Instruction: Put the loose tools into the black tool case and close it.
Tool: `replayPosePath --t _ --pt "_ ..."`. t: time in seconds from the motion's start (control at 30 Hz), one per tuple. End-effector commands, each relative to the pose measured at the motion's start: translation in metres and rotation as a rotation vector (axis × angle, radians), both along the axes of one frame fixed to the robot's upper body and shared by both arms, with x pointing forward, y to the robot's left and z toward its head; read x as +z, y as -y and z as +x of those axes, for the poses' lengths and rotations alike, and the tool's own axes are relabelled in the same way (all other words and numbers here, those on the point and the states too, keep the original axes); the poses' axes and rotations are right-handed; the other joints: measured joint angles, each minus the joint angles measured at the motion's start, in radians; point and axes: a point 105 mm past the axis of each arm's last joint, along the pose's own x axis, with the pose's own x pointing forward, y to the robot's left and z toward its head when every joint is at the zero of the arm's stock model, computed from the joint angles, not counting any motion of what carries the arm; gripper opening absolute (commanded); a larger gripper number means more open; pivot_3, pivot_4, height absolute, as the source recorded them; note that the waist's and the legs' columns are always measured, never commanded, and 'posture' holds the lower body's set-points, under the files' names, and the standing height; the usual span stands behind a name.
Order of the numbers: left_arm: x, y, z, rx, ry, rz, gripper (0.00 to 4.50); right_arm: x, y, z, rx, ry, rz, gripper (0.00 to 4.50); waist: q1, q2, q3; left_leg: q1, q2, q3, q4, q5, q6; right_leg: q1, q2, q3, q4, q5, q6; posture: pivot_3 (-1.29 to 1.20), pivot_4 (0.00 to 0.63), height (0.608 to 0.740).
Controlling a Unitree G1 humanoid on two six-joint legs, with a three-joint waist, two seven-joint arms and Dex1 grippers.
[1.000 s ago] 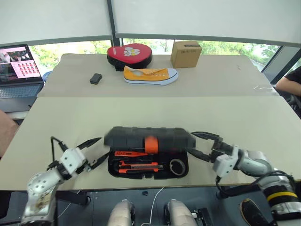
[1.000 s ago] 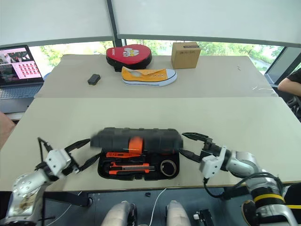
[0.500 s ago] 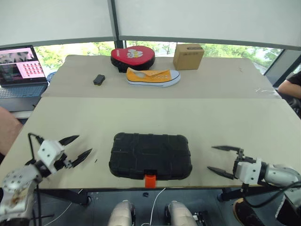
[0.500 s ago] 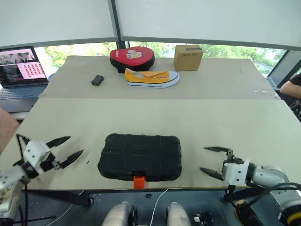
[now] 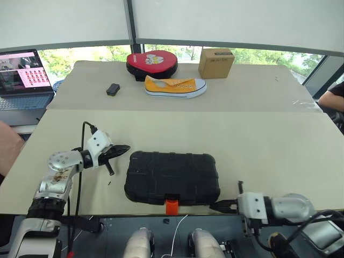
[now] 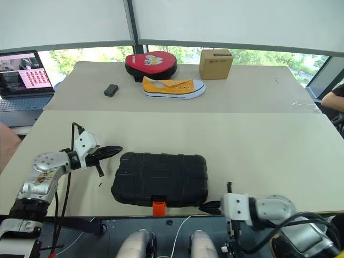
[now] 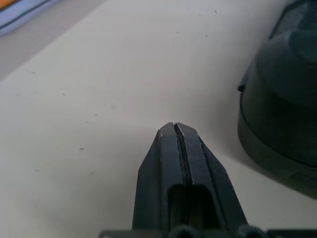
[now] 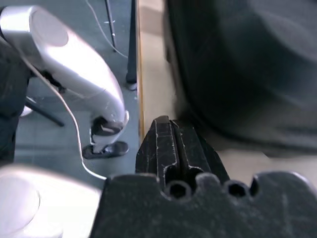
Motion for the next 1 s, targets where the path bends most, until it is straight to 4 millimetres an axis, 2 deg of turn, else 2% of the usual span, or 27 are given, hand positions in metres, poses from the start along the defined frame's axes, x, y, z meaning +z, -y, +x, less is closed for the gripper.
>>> replayPosePath --t 0.03,0.27,0.43,0.5,0.6,0.67,0.73,0.8,0.87,1.0 --pt "0.002 0.006 0.001 -0.034 0.002 -0.020 0.01 0.017 -0.009 0.024 -0.062 0.122 0.025 0.05 -0.003 0.000 0.000 -0.001 0.000 0.000 0.000 0.000 -0.001 -0.002 0.000 0.001 0.002 0.000 0.000 0.00 0.150 0.740" --pt "0.007 0.023 -0.014 -0.073 0.002 -0.123 0.01 0.034 -0.001 0.071 -0.191 0.276 0.046 0.05 -0.002 -0.001 0.001 -0.004 0.000 0.000 0.000 0.001 -0.002 -0.004 -0.001 0.001 0.002 0.000 0.000 0.00 0.150 0.740" --pt "0.014 0.030 -0.021 0.000 0.034 -0.214 0.01 0.040 0.014 0.103 -0.256 0.323 0.036 0.05 -0.001 -0.001 0.001 -0.004 0.000 0.000 0.000 0.001 -0.002 -0.004 -0.001 0.001 0.003 0.000 0.000 0.00 0.150 0.740" --pt "0.012 0.026 -0.022 0.045 0.040 -0.215 0.01 0.039 0.017 0.107 -0.251 0.326 0.027 0.05 0.000 -0.001 0.001 -0.004 0.000 0.000 0.000 0.001 -0.002 -0.004 -0.001 0.001 0.003 0.000 0.000 0.00 0.150 0.740" --pt "0.018 0.010 -0.018 0.133 0.061 -0.237 0.01 0.041 0.023 0.109 -0.261 0.314 0.040 0.05 0.000 -0.001 0.001 -0.004 0.000 -0.001 0.000 0.001 -0.002 -0.004 0.000 0.000 0.003 0.000 0.000 0.00 0.150 0.740" --pt "0.031 -0.002 -0.014 0.169 0.088 -0.249 0.01 0.041 0.028 0.106 -0.272 0.285 0.053 0.05 -0.001 -0.001 0.001 -0.004 0.000 -0.001 0.000 0.001 -0.002 -0.004 0.000 0.000 0.003 0.000 0.000 0.00 0.150 0.740" --pt "0.048 -0.004 -0.013 0.134 0.092 -0.285 0.01 0.036 0.034 0.099 -0.268 0.241 0.047 0.05 0.001 -0.001 0.001 -0.003 0.000 -0.001 0.000 0.001 -0.002 -0.004 0.000 0.000 0.003 0.000 0.000 0.00 0.150 0.740" --pt "0.066 0.013 -0.018 0.004 0.062 -0.307 0.01 0.030 0.037 0.088 -0.258 0.179 0.046 0.05 0.008 -0.001 0.001 -0.004 0.000 -0.002 0.000 0.001 -0.002 -0.003 -0.001 -0.001 0.003 0.000 0.000 0.00 0.150 0.740" --pt "0.075 0.035 -0.022 -0.115 0.033 -0.306 0.01 0.027 0.037 0.081 -0.261 0.135 0.058 0.05 0.013 -0.001 0.001 -0.004 0.000 -0.002 0.000 0.001 -0.002 -0.003 -0.001 -0.001 0.002 0.000 0.000 0.00 0.150 0.740" --pt "0.077 0.083 -0.021 -0.275 -0.011 -0.270 0.01 0.024 0.030 0.068 -0.262 0.055 0.093 0.05 0.014 -0.001 0.001 -0.003 -0.001 -0.001 0.001 0.001 -0.002 -0.002 -0.001 0.000 0.002 0.001 0.001 0.00 0.150 0.740"
